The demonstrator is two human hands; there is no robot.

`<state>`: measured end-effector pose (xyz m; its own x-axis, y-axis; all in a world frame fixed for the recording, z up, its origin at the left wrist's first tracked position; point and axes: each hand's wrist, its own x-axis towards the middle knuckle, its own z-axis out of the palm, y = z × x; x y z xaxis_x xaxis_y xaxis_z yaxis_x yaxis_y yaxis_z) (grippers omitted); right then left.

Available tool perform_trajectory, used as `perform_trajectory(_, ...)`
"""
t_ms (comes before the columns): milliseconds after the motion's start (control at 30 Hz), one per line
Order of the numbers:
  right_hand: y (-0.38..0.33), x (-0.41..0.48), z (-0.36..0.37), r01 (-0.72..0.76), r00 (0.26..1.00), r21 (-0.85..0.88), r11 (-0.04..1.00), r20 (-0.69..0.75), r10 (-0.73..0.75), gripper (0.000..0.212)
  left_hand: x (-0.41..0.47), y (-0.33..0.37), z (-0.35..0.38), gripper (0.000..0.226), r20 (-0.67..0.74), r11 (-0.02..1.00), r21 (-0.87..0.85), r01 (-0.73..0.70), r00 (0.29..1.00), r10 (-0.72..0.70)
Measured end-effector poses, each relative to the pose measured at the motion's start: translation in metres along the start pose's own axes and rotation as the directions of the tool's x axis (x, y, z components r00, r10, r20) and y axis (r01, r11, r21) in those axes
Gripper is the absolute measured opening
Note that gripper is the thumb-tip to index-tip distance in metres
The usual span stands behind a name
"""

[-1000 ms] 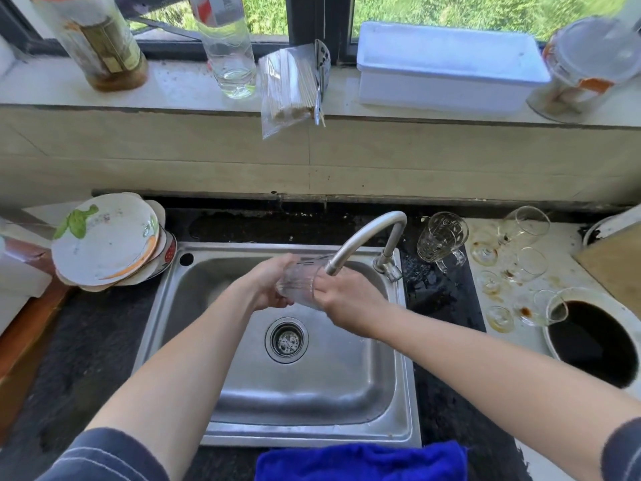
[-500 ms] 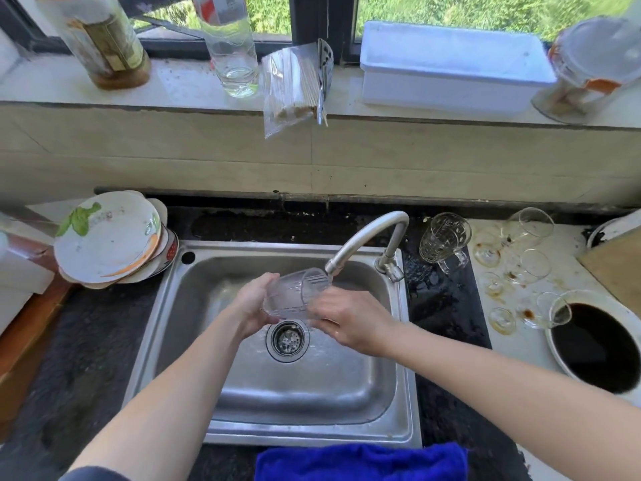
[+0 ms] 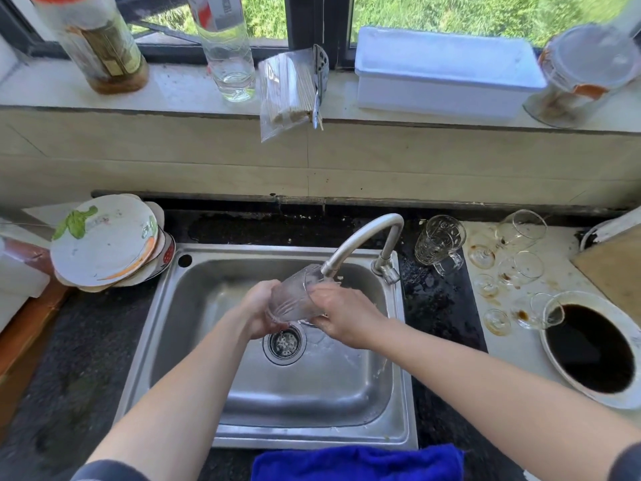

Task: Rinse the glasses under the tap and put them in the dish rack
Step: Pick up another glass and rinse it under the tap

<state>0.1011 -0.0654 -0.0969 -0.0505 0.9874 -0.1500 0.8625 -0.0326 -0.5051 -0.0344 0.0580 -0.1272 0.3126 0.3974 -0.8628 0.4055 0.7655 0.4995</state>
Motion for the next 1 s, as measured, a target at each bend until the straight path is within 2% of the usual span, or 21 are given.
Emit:
perform_trajectory(33,0.002,-0.003,0.001,-0.011,1.000,0.037,0.999,-0.013,0.011,0.034,0.002,-0.001,-0.003,0.022,-0.004,1.000,-0.011,0.014,1.000,-0.014)
perform_trajectory(100,0.012,-0.012,0.006,-0.044,0.988,0.110,0.993,-0.141,0.059,0.022,0.005,-0.005,-0.012,0.017,-0.023,0.999,-0.019,0.034,0.999,-0.035)
perform_trajectory(167,0.018,-0.017,0.011,-0.172,0.946,0.230,0.958,-0.232,0.225,0.020,0.005,-0.011,-0.017,0.020,0.008,0.997,-0.036,0.062,0.998,-0.062)
perform_trajectory(200,0.017,-0.016,0.011,-0.245,0.919,0.371,0.896,-0.205,0.337,0.020,0.003,-0.013,-0.015,0.024,0.049,0.997,-0.029,0.077,0.996,-0.076)
perform_trajectory(233,0.015,-0.014,0.009,-0.303,0.887,0.559,0.772,-0.132,0.443,0.020,0.001,-0.014,-0.013,0.027,0.086,0.997,0.010,0.077,0.993,-0.078)
perform_trajectory(300,0.011,-0.009,0.006,-0.336,0.839,0.821,0.462,0.038,0.543,0.017,-0.006,-0.012,-0.007,0.033,0.146,0.987,0.159,0.029,0.988,-0.052)
perform_trajectory(367,0.017,-0.009,0.003,-0.377,0.817,0.852,0.362,0.123,0.563,0.018,-0.011,-0.006,-0.001,0.051,0.170,0.958,0.277,-0.077,0.985,0.030)
perform_trajectory(467,0.023,-0.010,-0.004,-0.457,0.815,0.821,0.343,0.231,0.532,0.017,-0.012,0.000,0.007,0.064,0.251,0.892,0.364,-0.266,0.951,0.181)
perform_trajectory(533,0.024,-0.008,-0.007,-0.465,0.793,0.840,0.281,0.254,0.553,0.017,-0.014,-0.002,0.012,0.079,0.267,0.873,0.359,-0.330,0.933,0.242)
perform_trajectory(667,0.020,-0.006,-0.007,-0.388,0.699,0.921,0.021,0.279,0.658,0.017,-0.023,-0.001,0.024,0.057,0.210,0.945,0.139,-0.295,0.942,0.263)
perform_trajectory(700,0.020,-0.005,-0.006,-0.387,0.679,0.922,-0.002,0.286,0.676,0.017,-0.024,0.001,0.025,0.055,0.178,0.943,0.159,-0.293,0.948,0.265)
perform_trajectory(767,0.021,-0.005,-0.009,-0.420,0.666,0.907,0.038,0.280,0.691,0.014,-0.023,0.006,0.024,0.046,0.177,0.886,0.301,-0.354,0.933,0.313)
perform_trajectory(867,0.027,-0.004,-0.022,-0.503,0.705,0.834,0.225,0.246,0.665,0.012,-0.025,0.014,0.021,0.040,0.265,0.731,0.478,-0.486,0.874,0.408)
perform_trajectory(933,0.028,-0.001,-0.030,-0.480,0.731,0.828,0.291,0.194,0.654,0.012,-0.029,0.019,0.023,0.037,0.285,0.717,0.451,-0.531,0.847,0.449)
perform_trajectory(1000,0.026,0.002,-0.036,-0.406,0.746,0.859,0.312,0.114,0.656,0.015,-0.034,0.021,0.028,0.027,0.264,0.768,0.348,-0.539,0.842,0.471)
